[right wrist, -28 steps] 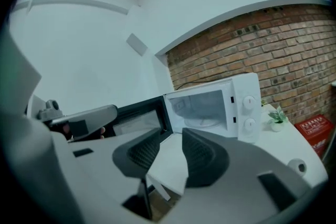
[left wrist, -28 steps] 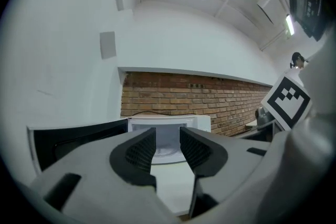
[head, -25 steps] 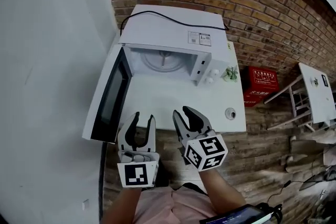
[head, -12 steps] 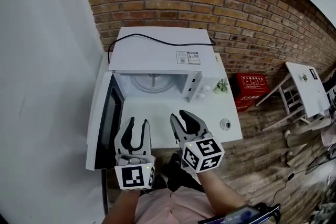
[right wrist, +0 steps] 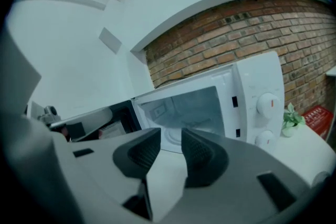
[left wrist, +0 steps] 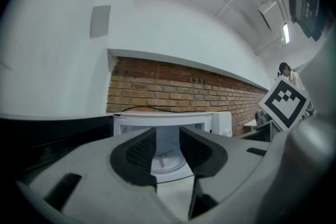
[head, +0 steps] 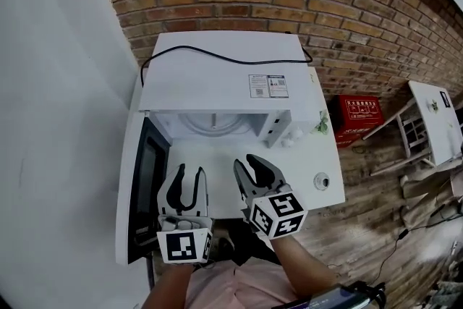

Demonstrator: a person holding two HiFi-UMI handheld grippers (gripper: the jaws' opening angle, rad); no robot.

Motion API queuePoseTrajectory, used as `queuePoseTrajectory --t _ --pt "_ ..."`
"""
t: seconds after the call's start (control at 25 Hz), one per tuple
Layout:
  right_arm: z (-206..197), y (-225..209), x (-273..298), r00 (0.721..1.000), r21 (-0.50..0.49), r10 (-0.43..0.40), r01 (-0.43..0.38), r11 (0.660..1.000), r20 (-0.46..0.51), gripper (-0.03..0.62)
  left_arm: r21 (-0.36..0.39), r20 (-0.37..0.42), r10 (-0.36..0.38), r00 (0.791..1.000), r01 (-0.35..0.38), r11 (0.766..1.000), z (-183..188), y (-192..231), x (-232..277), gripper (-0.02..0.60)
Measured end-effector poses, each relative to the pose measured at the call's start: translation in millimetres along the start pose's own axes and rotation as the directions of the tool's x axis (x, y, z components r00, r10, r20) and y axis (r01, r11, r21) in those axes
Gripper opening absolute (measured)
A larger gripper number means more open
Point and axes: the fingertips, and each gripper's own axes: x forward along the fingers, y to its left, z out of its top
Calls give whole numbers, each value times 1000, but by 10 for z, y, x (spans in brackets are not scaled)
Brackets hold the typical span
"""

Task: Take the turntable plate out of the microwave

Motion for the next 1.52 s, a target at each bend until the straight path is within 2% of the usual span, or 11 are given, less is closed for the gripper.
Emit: queuePoseTrajectory --t 0.32,0.48,0.84,1.04,1.2,1.36,1.52 --pt "-302 -368 701 995 125 59 -48 991 -81 130 15 -79 24 997 -23 1000 -377 139 615 132" --pt "-342 -454 939 990 142 84 -68 987 -109 129 25 -102 26 994 -23 999 -451 127 838 132" --pt "-398 -436 1332 981 90 82 -67 994 -174 150 5 -129 -9 992 10 1000 -520 148 1030 130" --pt "-473 -503 1549 979 56 37 -27 998 -202 149 -30 -141 -38 989 34 999 -657 225 1098 130" --pt "-594 -618 1686 964 50 -9 23 999 -266 146 -54 -149 -57 987 50 997 -748 268 1129 130" --pt "-660 -607 1722 942 -76 -46 22 997 -332 107 -78 -167 -65 984 53 996 -824 266 1062 130" --pt "-719 -527 1630 928 -61 -36 14 998 -370 75 -87 -170 -69 983 55 995 -816 301 996 130"
